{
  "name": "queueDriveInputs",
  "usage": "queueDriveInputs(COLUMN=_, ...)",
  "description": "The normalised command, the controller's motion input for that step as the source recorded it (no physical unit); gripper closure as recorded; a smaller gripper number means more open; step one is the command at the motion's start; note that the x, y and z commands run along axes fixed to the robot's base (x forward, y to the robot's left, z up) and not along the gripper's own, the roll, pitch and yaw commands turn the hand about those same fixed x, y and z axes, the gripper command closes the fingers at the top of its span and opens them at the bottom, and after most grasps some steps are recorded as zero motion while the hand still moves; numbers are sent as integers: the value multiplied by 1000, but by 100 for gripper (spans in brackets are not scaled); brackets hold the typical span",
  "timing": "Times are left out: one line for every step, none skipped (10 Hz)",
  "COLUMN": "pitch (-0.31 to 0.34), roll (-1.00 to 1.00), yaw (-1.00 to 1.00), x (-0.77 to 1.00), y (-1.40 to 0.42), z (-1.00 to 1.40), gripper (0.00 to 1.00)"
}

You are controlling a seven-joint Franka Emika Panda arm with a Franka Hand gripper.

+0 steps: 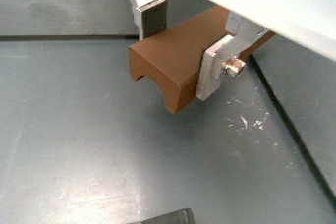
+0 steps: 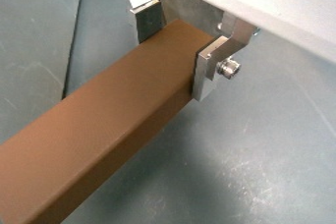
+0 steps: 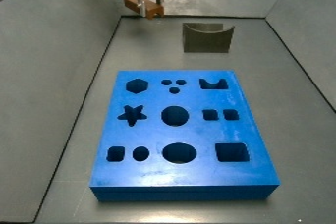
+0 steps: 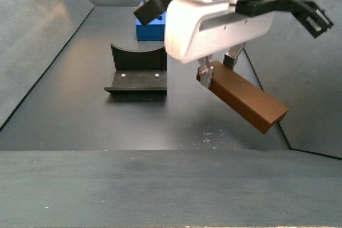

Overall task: Pick up the arch object. Move up. Place the arch object on the fixture. Regrasp the arch object. Rotate the arch object. Move to above the board. Insert the arch object.
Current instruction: Place the arch object on the fixture.

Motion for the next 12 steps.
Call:
queueDriveInputs(pitch=16, roll=23, yaw=-6, x=-11, y=2, z=1000, gripper=100)
queueDriveInputs(pitch=23, roll=37, yaw=-16, x=-17, y=3, z=1000, gripper=100)
queueDriveInputs(pitch=31, roll=53, yaw=-25, x=-23, y=4, z=1000, gripper=100)
queueDriveInputs(pitch=36, roll=68, yaw=-28, x=-28, y=4, z=1000, gripper=100)
queueDriveInputs(pitch=44, roll=84, yaw=-25, x=-35, y=5, z=1000, gripper=100)
queueDriveInputs(pitch=50, roll=93, yaw=-20, x=-38, y=3, z=1000, gripper=100)
queueDriveInputs(pitch=53, roll=102, yaw=-6, x=-33, y=-1, z=881, gripper=100)
queueDriveInputs(pitch=59, roll=105, yaw=7, x=-27, y=-4, z=737, gripper=100)
queueDriveInputs(pitch=65, roll=107, yaw=13, x=-23, y=-3, z=640, gripper=100)
queueDriveInputs(pitch=77, roll=115, yaw=20, x=-12, y=-1, z=446, gripper=100)
queueDriveInputs(pitch=87, roll=118, yaw=27, x=-6, y=-1, z=300, gripper=100)
queueDriveInputs(pitch=49, roll=-31, yaw=-1000, x=1000, y=-637, z=-14, gripper=100)
